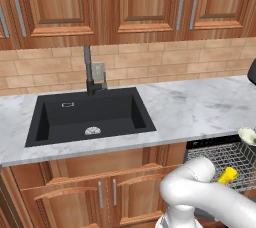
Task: Pick up the cup and bowl from the counter, place them in the dishwasher, and close the dishwasher door.
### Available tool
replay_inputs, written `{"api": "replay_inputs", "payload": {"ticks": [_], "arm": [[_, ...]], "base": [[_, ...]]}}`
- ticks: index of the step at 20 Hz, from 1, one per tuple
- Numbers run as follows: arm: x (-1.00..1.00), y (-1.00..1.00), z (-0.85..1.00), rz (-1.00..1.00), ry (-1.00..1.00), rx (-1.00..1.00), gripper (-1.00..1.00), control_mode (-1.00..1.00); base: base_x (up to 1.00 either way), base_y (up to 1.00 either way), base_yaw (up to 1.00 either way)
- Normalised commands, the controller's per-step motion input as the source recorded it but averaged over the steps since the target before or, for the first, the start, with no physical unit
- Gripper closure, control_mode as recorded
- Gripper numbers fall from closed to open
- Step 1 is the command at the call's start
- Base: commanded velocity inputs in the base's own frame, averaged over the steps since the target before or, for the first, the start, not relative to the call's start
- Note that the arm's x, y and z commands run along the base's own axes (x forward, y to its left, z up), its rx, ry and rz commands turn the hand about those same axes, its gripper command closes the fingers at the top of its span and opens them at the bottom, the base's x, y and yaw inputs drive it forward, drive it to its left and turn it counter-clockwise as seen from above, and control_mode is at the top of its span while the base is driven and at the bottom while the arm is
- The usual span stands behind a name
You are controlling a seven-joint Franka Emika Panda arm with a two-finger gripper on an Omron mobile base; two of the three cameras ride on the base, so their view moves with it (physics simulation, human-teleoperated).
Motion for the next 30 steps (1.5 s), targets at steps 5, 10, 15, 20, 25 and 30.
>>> {"api": "replay_inputs", "payload": {"ticks": [5, 10, 15, 20, 25, 30], "arm": [[-0.34, 0.0, -0.3, 0.0, 0.0, -0.01, 1.0, -1.0], [-0.08, 0.0, -0.47, 0.0, 0.0, -0.04, 1.0, -1.0], [0.0, -0.04, -0.4, 0.0, 0.0, -0.03, 1.0, -1.0], [0.0, -0.2, -0.38, 0.0, 0.0, -0.02, 1.0, -1.0], [0.0, -0.39, -0.37, 0.0, 0.0, -0.01, 1.0, -1.0], [0.11, -0.39, -0.48, 0.0, 0.0, 0.0, 1.0, -1.0]], "base": [[0.0, 0.0, 0.0], [0.0, 0.0, 0.0], [0.0, 0.0, 0.0], [0.0, 0.0, 0.0], [0.0, 0.0, 0.0], [0.0, 0.0, 0.0]]}}
